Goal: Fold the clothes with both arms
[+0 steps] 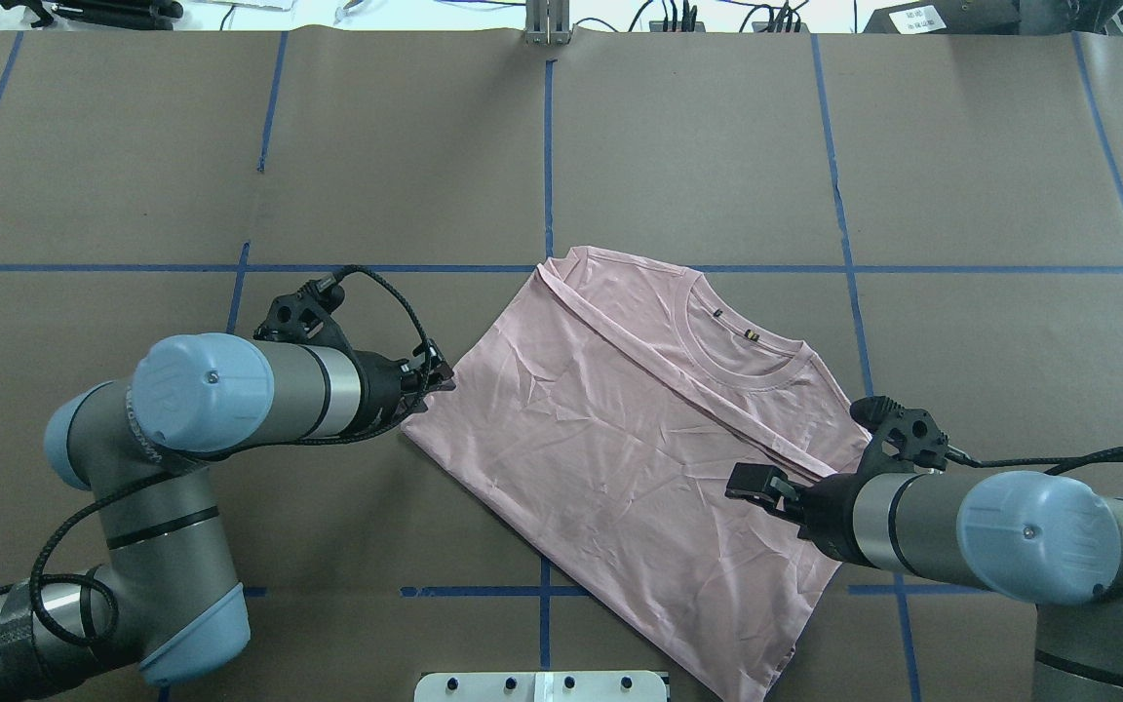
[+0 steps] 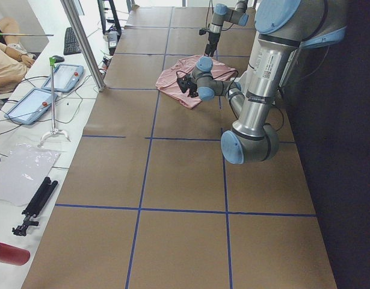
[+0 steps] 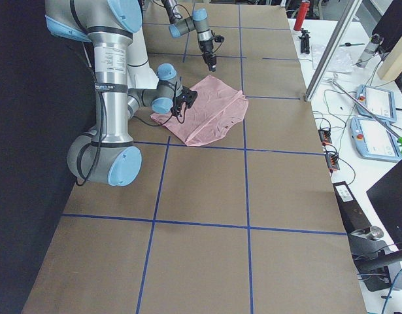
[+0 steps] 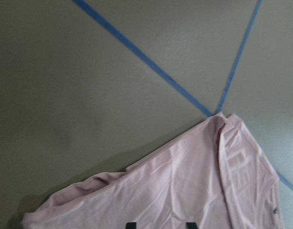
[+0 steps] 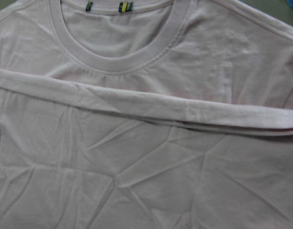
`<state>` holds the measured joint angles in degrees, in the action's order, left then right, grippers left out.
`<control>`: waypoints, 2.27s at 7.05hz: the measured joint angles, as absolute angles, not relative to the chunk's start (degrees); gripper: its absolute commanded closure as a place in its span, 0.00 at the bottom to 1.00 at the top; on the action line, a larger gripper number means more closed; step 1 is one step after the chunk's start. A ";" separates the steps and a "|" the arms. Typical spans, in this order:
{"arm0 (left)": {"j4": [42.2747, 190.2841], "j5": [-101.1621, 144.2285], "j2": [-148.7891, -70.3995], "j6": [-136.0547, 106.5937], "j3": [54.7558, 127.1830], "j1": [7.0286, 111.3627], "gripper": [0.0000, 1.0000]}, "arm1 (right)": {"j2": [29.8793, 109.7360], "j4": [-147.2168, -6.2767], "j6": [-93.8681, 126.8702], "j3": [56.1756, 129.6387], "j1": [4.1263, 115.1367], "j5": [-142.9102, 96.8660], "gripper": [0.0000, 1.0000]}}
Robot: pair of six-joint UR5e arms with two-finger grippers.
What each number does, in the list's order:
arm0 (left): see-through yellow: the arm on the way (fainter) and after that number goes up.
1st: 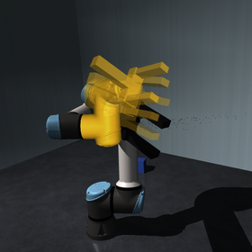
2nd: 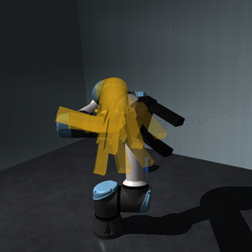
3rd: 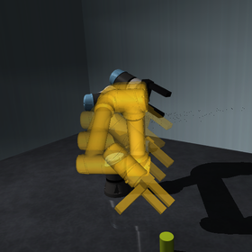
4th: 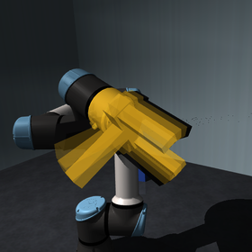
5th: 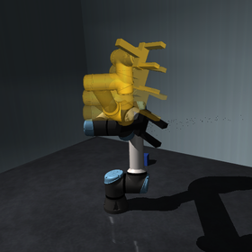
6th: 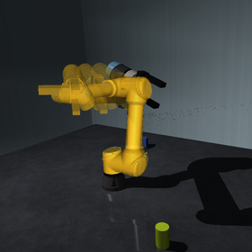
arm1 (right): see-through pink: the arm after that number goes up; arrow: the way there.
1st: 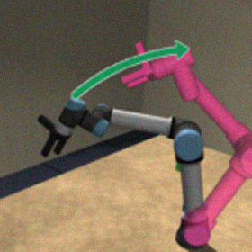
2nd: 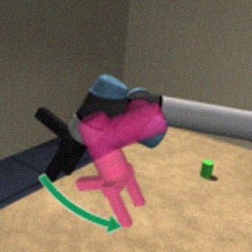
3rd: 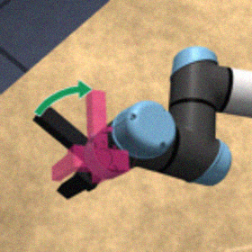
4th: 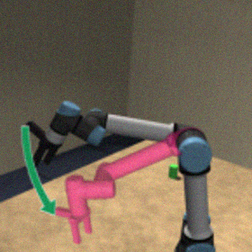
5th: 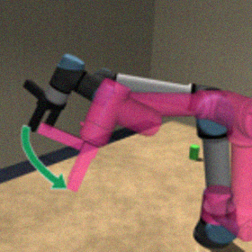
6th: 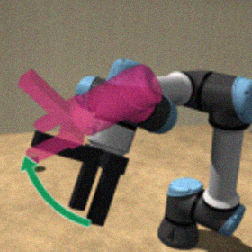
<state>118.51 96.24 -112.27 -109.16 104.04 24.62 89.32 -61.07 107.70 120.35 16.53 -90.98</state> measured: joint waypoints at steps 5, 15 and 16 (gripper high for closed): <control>114.01 96.09 -112.63 -108.64 100.57 23.34 0.46 | 85.47 -61.34 107.67 117.12 18.33 -88.04 0.00; 115.34 89.06 -114.76 -98.52 96.48 30.26 1.00 | 84.47 -61.19 107.50 115.06 18.46 -87.95 0.00; 118.61 88.27 -119.56 -96.02 88.80 33.88 1.00 | 84.12 -61.26 107.47 115.09 18.39 -87.97 0.00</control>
<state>118.61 88.27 -119.56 -96.02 88.80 33.88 84.12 -61.26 107.47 115.09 18.39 -87.97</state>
